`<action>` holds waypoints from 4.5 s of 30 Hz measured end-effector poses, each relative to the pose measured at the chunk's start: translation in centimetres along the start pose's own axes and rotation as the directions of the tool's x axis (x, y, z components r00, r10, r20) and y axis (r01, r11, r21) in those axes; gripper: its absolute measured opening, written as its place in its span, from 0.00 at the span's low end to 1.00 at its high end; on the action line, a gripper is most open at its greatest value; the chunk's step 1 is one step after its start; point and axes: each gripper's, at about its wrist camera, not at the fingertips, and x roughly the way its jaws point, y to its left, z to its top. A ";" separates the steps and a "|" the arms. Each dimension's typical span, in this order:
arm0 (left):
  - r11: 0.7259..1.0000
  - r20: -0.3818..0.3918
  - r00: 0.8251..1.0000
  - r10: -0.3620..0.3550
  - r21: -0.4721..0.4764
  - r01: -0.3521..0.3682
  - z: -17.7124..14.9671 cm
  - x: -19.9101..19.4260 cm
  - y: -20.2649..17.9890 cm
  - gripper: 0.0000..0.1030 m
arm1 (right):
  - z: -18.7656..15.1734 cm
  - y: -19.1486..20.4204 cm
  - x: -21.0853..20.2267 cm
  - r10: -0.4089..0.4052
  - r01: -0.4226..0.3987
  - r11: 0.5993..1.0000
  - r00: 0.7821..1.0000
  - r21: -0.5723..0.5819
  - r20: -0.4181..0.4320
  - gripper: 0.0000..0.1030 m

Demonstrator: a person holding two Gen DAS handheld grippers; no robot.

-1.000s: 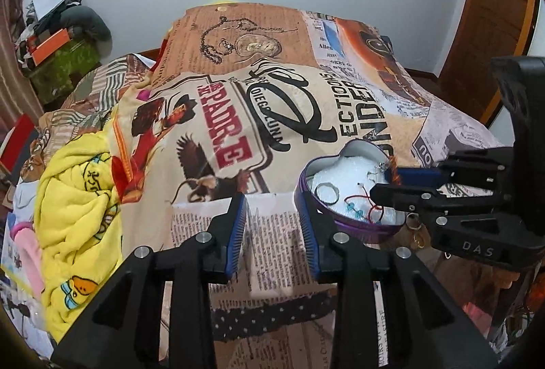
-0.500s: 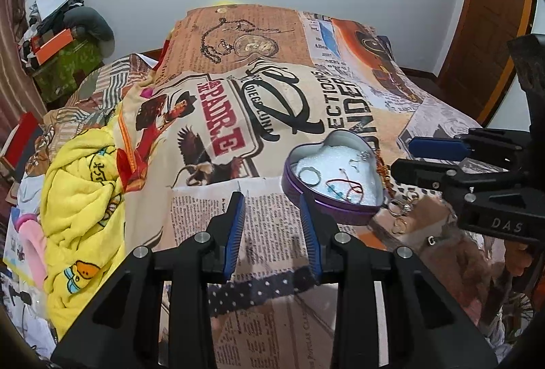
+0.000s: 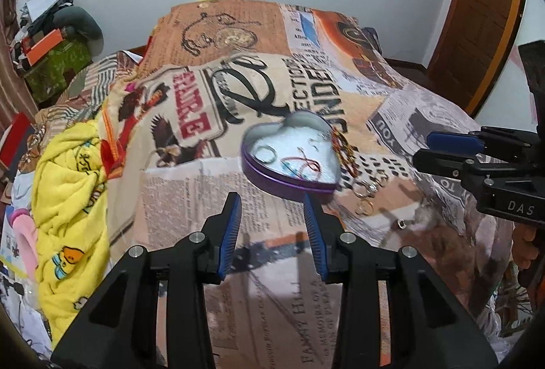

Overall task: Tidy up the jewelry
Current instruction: 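Grasp a small silver charm with the right tool while the left tool moves toward the gold bracelet, then carry the gold bracelet into the tin with the left tool while the right tool holds the charm, then grasp a gold ring beside the tin with the left tool, then drop the gold ring into the tin with the left tool while the right tool drops the charm in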

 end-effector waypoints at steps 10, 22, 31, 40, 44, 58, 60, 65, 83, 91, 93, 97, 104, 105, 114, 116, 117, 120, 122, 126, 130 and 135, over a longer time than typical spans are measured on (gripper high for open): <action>0.998 -0.049 0.997 -0.062 -0.020 0.061 -1.3 1.4 -1.8 0.36 | -3.5 -1.9 0.6 0.018 -0.015 0.999 0.996 0.044 -0.083 0.35; 0.991 -0.058 0.991 -0.119 -0.067 0.115 -1.9 2.0 -1.9 0.17 | -5.9 -0.3 4.0 0.063 -0.065 0.998 0.987 -0.009 -0.147 0.18; 0.976 -0.073 0.979 -0.192 -0.115 0.183 -0.8 3.6 -3.0 0.15 | -6.9 0.3 3.4 0.048 -0.054 0.997 0.993 -0.051 -0.109 0.08; 0.955 -0.117 0.964 -0.240 -0.206 0.213 0.8 6.6 -4.1 0.15 | -6.4 -1.8 2.6 0.045 -0.045 0.999 0.996 -0.004 -0.072 0.08; 0.936 -0.128 0.955 -0.269 -0.267 0.228 0.9 7.8 -4.2 0.15 | -6.2 -2.5 2.0 0.046 -0.045 0.999 0.998 0.006 -0.052 0.08; 0.915 -0.098 0.967 -0.236 -0.357 0.187 2.0 9.8 -4.2 0.13 | -6.0 -3.5 2.2 0.044 -0.044 0.999 0.998 0.015 -0.043 0.08; 0.918 -0.093 0.969 -0.230 -0.352 0.185 2.2 10.0 -4.5 0.03 | -6.0 -3.7 2.2 0.042 -0.041 0.999 0.998 0.021 -0.042 0.08; 0.948 -0.040 0.982 -0.184 -0.271 0.167 2.6 8.0 -5.4 0.01 | -5.6 -4.1 1.8 0.037 -0.036 0.999 0.999 0.032 -0.029 0.08; 0.987 -0.016 1.000 -0.007 -0.158 0.004 3.3 4.9 -1.2 0.18 | -3.5 -3.1 2.0 0.049 -0.050 0.998 0.999 0.027 0.017 0.08; 0.998 -0.020 1.000 0.009 -0.063 -0.010 1.7 3.6 -2.0 0.37 | -2.4 -2.3 1.6 0.048 -0.048 0.999 0.998 0.000 0.036 0.08; 0.997 -0.042 0.999 -0.030 -0.068 0.027 1.2 3.9 -2.0 0.37 | -2.2 -2.3 1.4 0.045 -0.045 0.999 0.998 -0.001 0.045 0.08; 0.996 -0.077 0.994 -0.077 -0.047 0.074 0.1 4.7 -3.2 0.37 | -2.1 -2.6 1.1 0.042 -0.043 0.999 0.998 0.012 0.053 0.08; 0.994 -0.118 0.987 -0.108 0.020 0.111 -1.3 6.5 -6.3 0.37 | -2.5 -3.0 1.0 0.027 -0.027 1.000 0.999 0.012 0.039 0.08; 0.993 -0.117 0.987 -0.109 0.032 0.114 -1.2 6.7 -6.7 0.37 | -2.5 -3.0 1.0 0.027 -0.028 1.000 0.999 0.013 0.039 0.08; 0.995 -0.104 0.991 -0.083 0.054 0.089 -1.0 8.3 -7.7 0.17 | -2.4 -3.1 0.5 0.034 -0.035 0.999 0.998 0.020 0.055 0.08; 0.992 -0.114 0.988 -0.104 0.053 0.111 -1.1 8.2 -7.6 0.08 | -2.4 -3.1 0.4 0.034 -0.035 0.999 0.998 0.022 0.056 0.08; 0.992 -0.119 0.987 -0.109 0.054 0.116 -1.1 8.1 -7.6 0.08 | -2.4 -3.1 0.4 0.034 -0.035 0.999 0.998 0.022 0.055 0.08; 0.992 -0.120 0.986 -0.115 0.045 0.121 -1.2 7.8 -7.3 0.08 | -2.4 -3.0 0.3 0.036 -0.037 0.999 0.998 0.023 0.055 0.08; 0.993 -0.116 0.987 -0.112 0.028 0.116 -1.3 7.4 -6.9 0.08 | -2.3 -2.8 0.1 0.037 -0.038 0.999 0.998 0.019 0.058 0.08; 0.995 -0.083 0.991 -0.104 -0.006 0.104 -1.0 5.9 -5.6 0.08 | -1.7 -2.3 0.0 0.044 -0.045 0.999 0.997 0.009 0.069 0.08; 0.996 -0.026 0.996 -0.082 -0.029 0.081 0.0 3.9 -3.8 0.08 | -0.6 -1.4 0.1 0.060 -0.060 0.998 0.994 -0.006 0.086 0.08; 0.997 0.035 0.998 -0.053 -0.056 0.055 1.3 2.2 -1.5 0.08 | 0.9 0.0 0.5 0.086 -0.083 0.996 0.990 -0.027 0.114 0.08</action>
